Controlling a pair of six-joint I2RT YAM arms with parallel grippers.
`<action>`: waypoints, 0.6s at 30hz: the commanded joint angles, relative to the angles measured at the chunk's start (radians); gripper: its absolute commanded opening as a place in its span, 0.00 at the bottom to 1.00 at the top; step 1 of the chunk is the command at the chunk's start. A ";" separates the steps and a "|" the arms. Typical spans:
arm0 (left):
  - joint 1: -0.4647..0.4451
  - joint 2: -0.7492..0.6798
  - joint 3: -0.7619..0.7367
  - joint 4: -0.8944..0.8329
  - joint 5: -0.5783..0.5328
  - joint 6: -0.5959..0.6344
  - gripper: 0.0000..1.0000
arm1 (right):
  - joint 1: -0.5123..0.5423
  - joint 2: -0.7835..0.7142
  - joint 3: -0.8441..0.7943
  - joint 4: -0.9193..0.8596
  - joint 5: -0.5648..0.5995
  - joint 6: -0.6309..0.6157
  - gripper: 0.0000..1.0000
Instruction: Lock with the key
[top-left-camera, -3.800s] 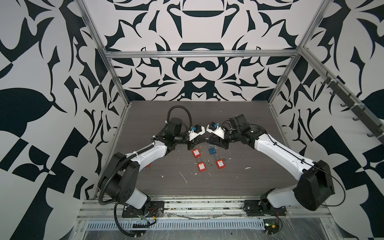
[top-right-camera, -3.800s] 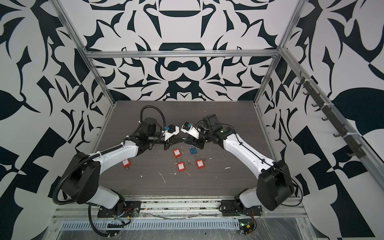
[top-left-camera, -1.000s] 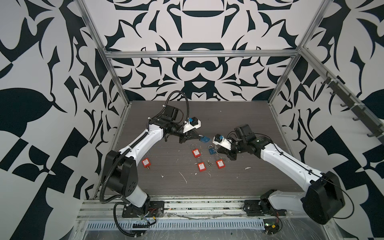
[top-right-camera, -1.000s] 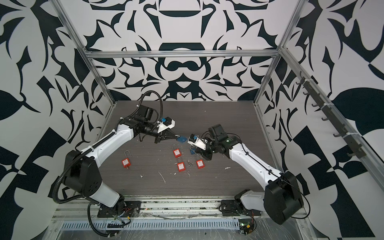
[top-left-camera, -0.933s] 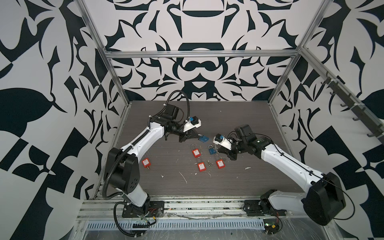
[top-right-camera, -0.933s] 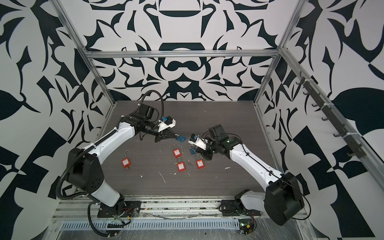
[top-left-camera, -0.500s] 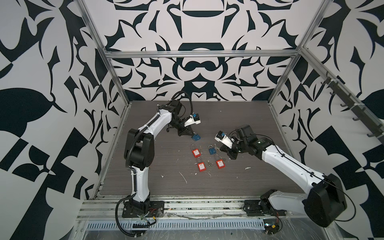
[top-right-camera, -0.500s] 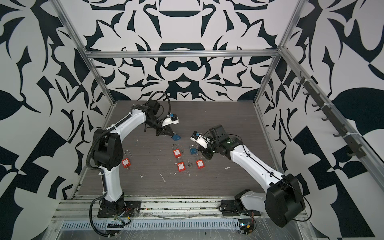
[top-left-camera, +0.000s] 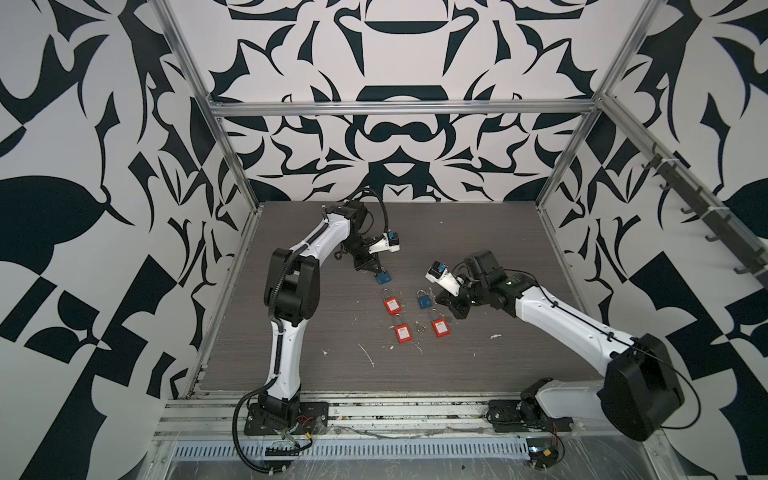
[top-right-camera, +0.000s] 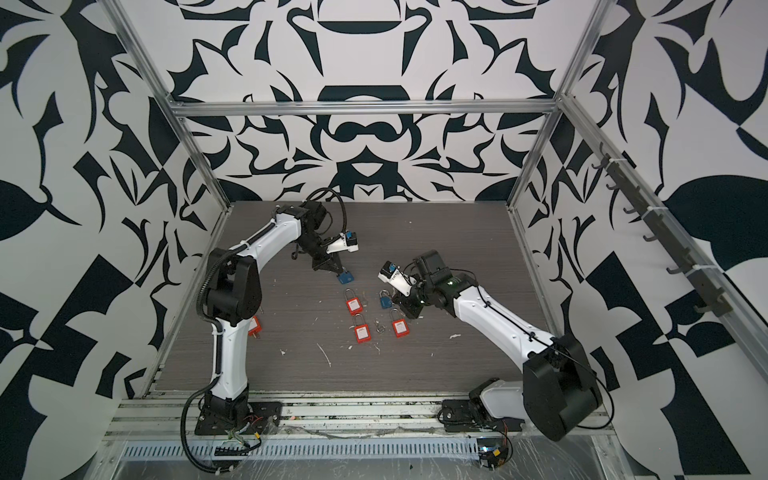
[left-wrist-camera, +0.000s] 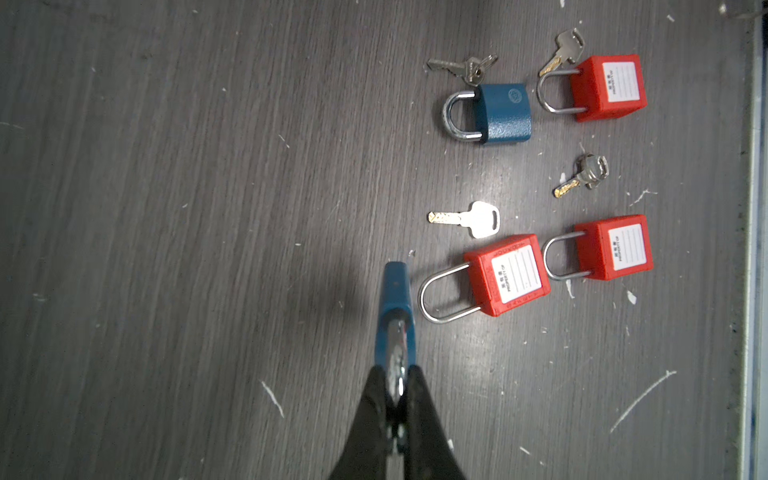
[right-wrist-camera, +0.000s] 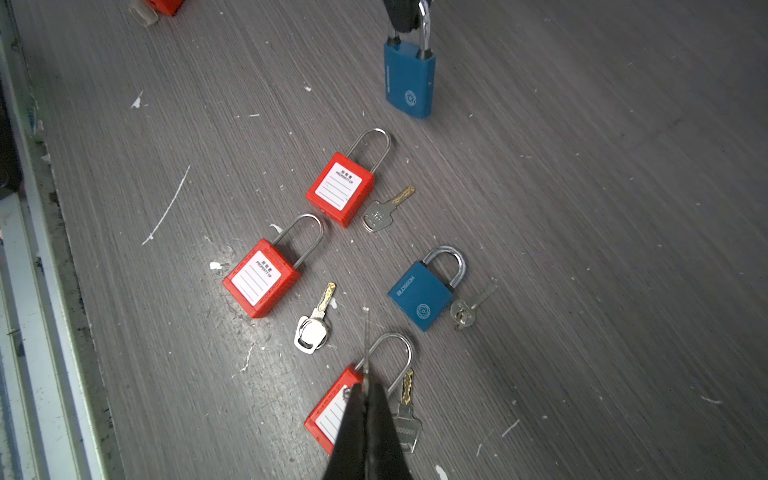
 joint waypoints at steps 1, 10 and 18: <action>0.004 0.023 0.028 -0.078 0.018 0.032 0.00 | 0.008 0.013 0.051 0.019 -0.021 0.015 0.00; 0.004 0.064 0.060 -0.114 0.028 0.013 0.00 | 0.020 0.062 0.090 0.009 -0.026 0.021 0.00; 0.000 0.096 0.087 -0.122 0.012 0.002 0.02 | 0.034 0.075 0.109 0.002 -0.016 0.029 0.00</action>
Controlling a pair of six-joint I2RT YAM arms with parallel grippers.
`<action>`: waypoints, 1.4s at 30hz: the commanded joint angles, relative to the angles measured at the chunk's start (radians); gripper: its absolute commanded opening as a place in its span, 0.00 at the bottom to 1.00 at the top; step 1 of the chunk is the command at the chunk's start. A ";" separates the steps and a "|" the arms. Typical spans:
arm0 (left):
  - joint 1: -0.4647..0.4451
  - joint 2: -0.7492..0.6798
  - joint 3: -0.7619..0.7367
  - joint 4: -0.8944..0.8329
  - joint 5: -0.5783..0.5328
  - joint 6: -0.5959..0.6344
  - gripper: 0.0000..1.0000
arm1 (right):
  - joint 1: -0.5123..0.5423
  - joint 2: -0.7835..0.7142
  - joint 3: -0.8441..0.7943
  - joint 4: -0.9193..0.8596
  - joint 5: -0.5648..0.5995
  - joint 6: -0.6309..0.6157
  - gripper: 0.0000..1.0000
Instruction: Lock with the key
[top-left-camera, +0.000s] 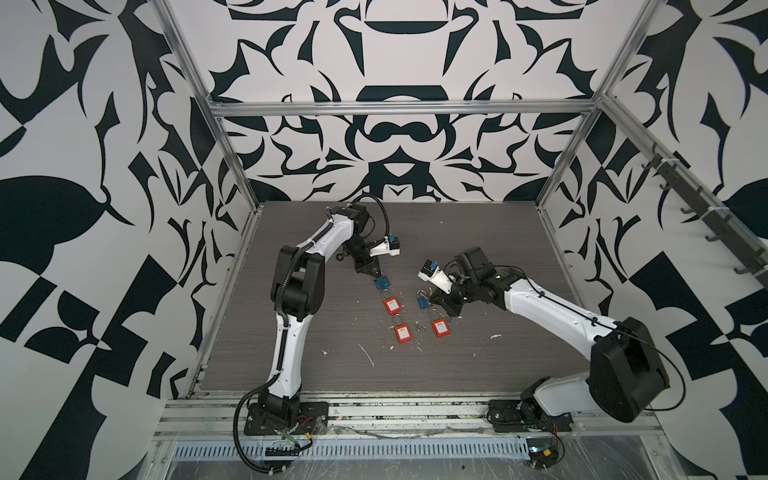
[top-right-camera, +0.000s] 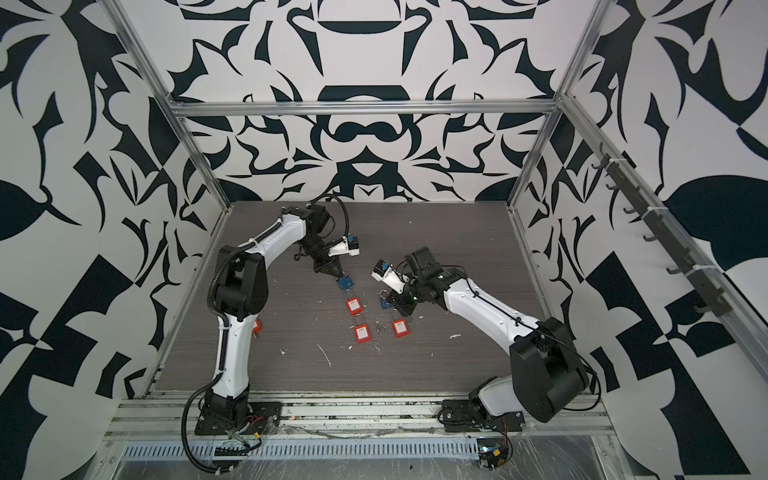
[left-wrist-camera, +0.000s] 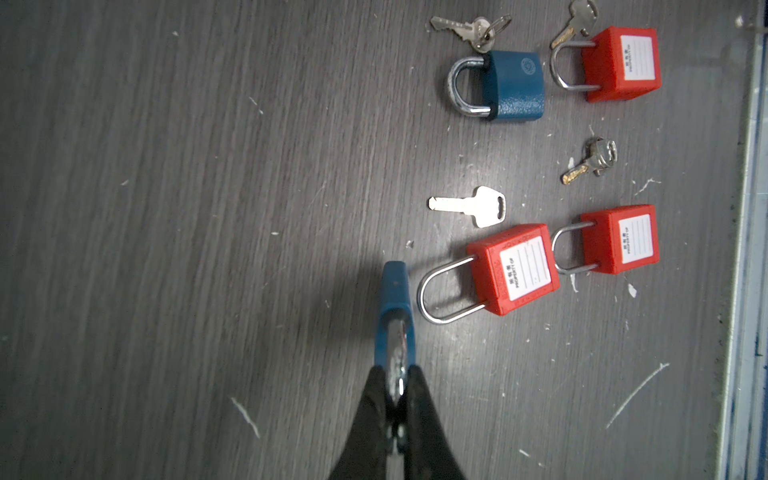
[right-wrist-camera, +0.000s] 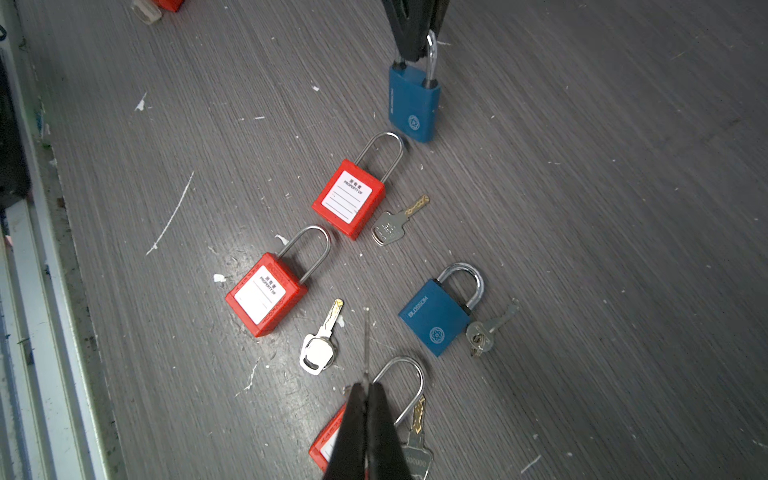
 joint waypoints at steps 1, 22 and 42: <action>0.001 0.021 0.029 -0.054 0.008 -0.007 0.05 | 0.010 -0.010 0.047 0.003 -0.005 0.019 0.00; -0.007 0.083 0.041 0.155 -0.113 -0.085 0.12 | 0.034 0.005 0.018 0.133 -0.003 0.177 0.00; 0.006 0.114 0.023 0.262 -0.143 -0.197 0.23 | 0.042 0.145 0.079 0.202 0.115 0.325 0.00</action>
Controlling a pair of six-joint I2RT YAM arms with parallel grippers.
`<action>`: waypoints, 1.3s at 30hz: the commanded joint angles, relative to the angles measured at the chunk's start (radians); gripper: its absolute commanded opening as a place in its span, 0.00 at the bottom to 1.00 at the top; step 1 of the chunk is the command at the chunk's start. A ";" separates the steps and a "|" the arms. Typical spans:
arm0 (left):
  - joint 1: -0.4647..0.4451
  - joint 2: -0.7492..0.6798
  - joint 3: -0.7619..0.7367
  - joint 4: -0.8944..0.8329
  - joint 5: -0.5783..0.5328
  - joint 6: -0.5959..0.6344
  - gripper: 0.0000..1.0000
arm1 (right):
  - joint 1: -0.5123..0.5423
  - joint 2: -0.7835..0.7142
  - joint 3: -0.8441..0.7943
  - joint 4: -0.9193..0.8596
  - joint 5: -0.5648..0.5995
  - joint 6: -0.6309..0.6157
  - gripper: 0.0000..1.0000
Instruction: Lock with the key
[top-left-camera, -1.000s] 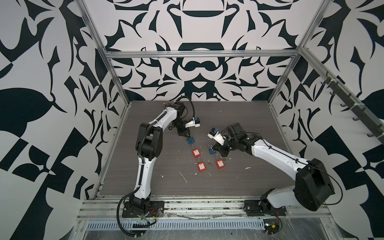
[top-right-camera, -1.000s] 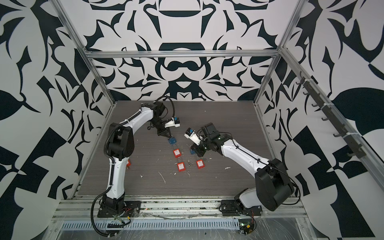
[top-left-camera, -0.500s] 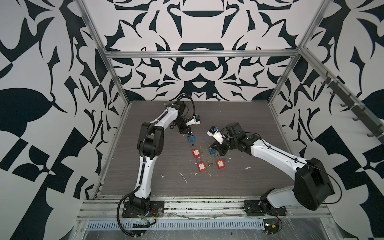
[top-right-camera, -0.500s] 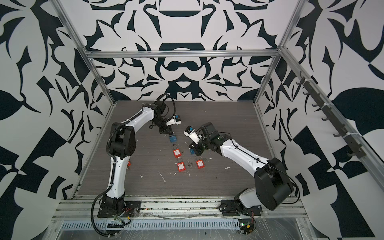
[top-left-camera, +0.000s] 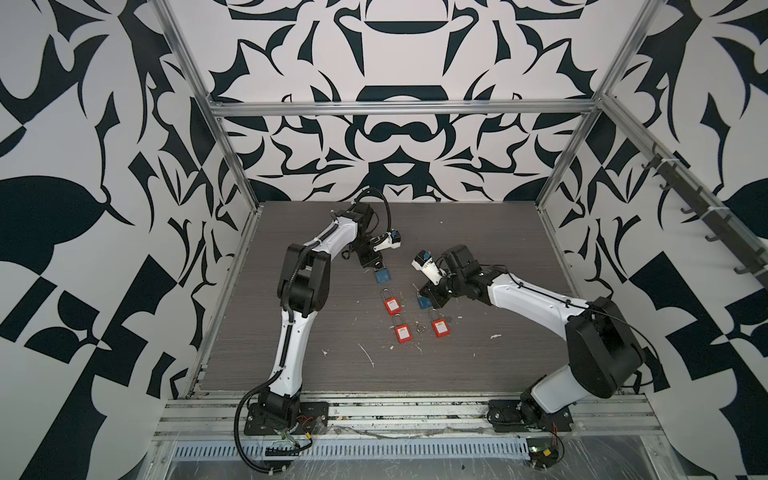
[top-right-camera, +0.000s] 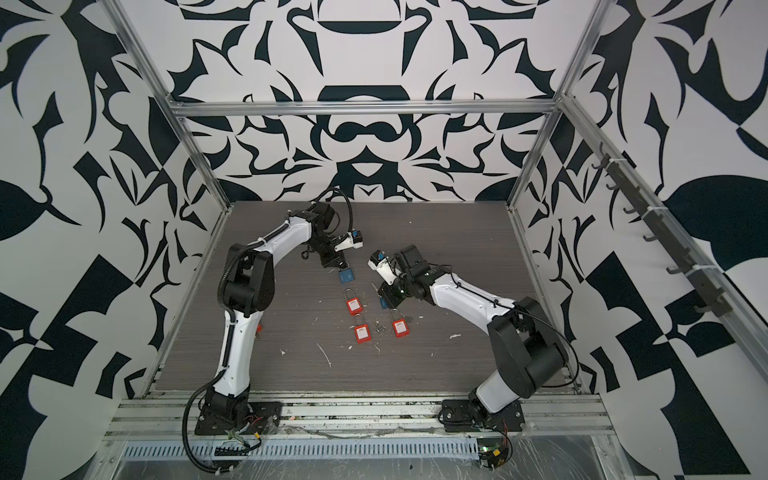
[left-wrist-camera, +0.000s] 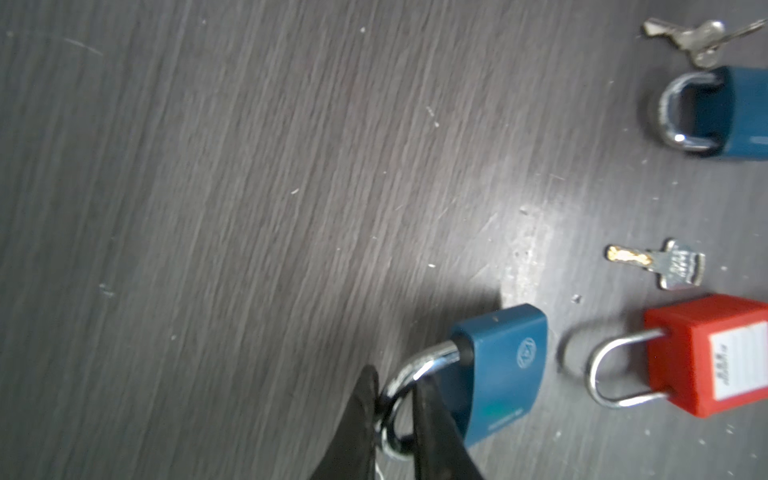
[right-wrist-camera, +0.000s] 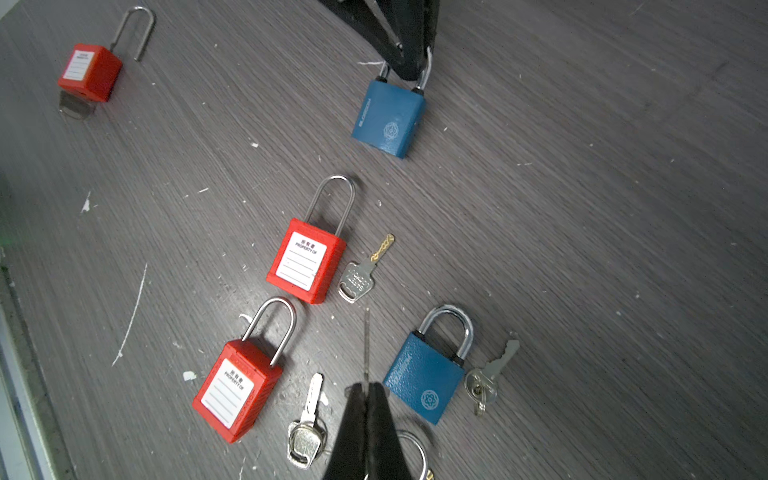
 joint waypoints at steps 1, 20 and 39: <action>0.017 0.023 -0.006 0.011 0.009 -0.039 0.29 | 0.008 0.001 0.050 0.032 0.045 0.055 0.00; 0.193 -0.492 -0.486 0.494 0.107 -0.463 0.43 | 0.015 0.380 0.467 -0.085 0.158 0.048 0.00; 0.431 -0.980 -0.995 0.496 -0.236 -1.101 0.56 | 0.082 0.714 0.833 -0.248 0.235 -0.004 0.00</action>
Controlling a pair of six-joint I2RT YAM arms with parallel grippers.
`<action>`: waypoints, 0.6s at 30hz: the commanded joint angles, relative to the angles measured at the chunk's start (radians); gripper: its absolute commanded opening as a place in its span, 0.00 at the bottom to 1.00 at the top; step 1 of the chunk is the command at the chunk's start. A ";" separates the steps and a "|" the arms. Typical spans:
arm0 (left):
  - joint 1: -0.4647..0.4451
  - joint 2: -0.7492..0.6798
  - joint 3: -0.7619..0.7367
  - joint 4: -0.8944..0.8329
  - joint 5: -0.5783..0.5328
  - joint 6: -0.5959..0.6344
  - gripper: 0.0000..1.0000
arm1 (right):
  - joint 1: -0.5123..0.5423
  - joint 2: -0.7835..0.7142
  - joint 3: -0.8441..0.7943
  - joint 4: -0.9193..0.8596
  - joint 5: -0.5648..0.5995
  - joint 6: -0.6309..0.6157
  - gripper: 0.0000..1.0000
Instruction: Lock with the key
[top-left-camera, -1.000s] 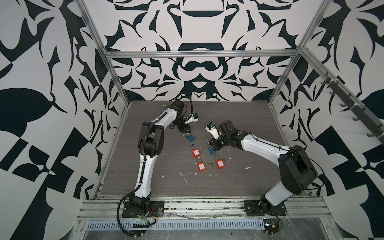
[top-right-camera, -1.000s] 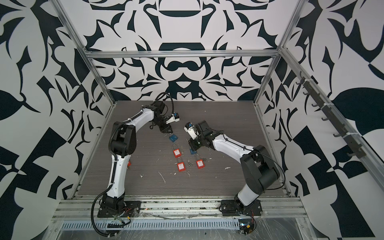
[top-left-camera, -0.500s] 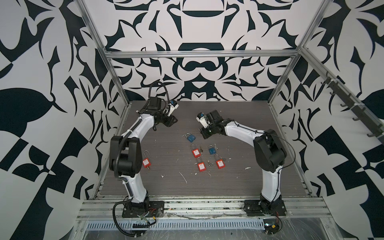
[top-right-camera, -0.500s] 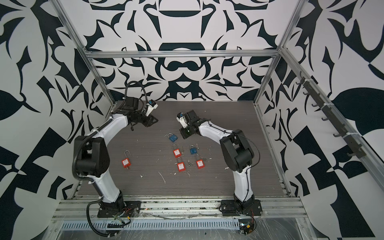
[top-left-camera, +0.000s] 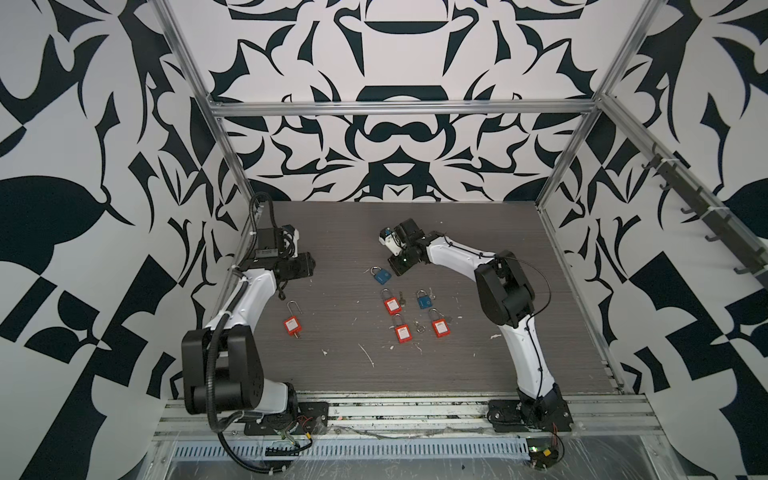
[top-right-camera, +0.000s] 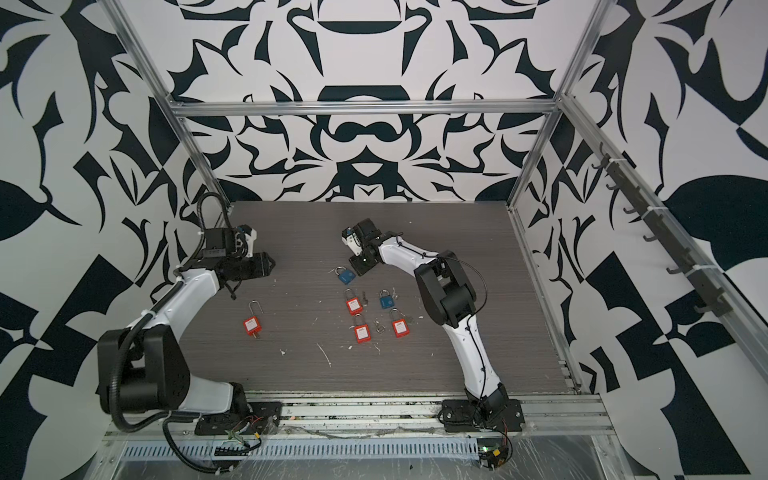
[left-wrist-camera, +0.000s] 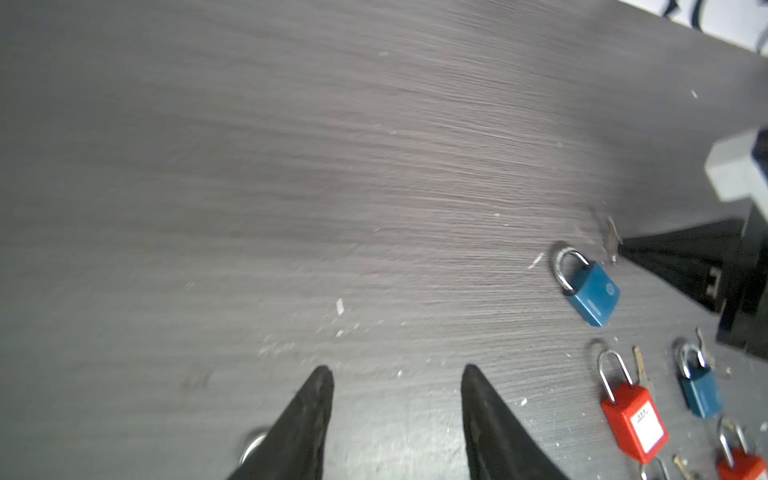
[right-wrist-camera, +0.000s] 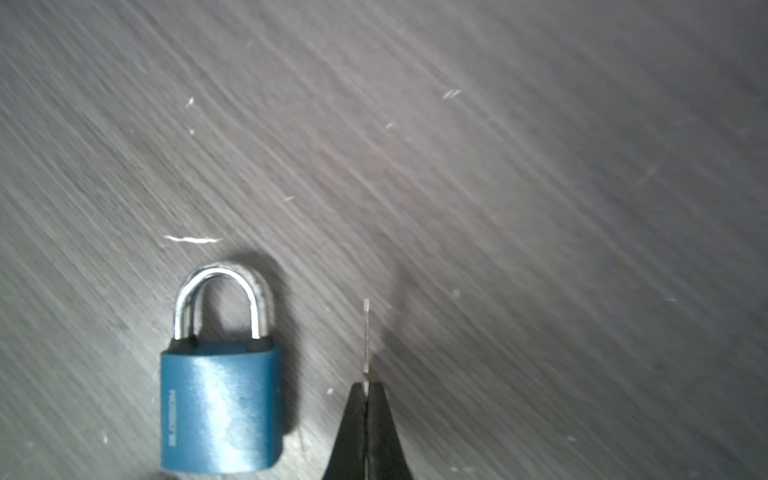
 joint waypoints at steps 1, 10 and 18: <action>0.011 -0.049 -0.013 -0.047 -0.090 -0.113 0.56 | 0.029 -0.006 0.035 -0.071 0.037 0.011 0.00; 0.092 -0.082 -0.075 -0.138 -0.147 -0.210 0.59 | 0.050 -0.026 0.044 -0.150 0.067 0.067 0.07; 0.129 -0.084 -0.105 -0.200 -0.135 -0.252 0.62 | 0.053 -0.091 0.065 -0.182 0.111 0.097 0.44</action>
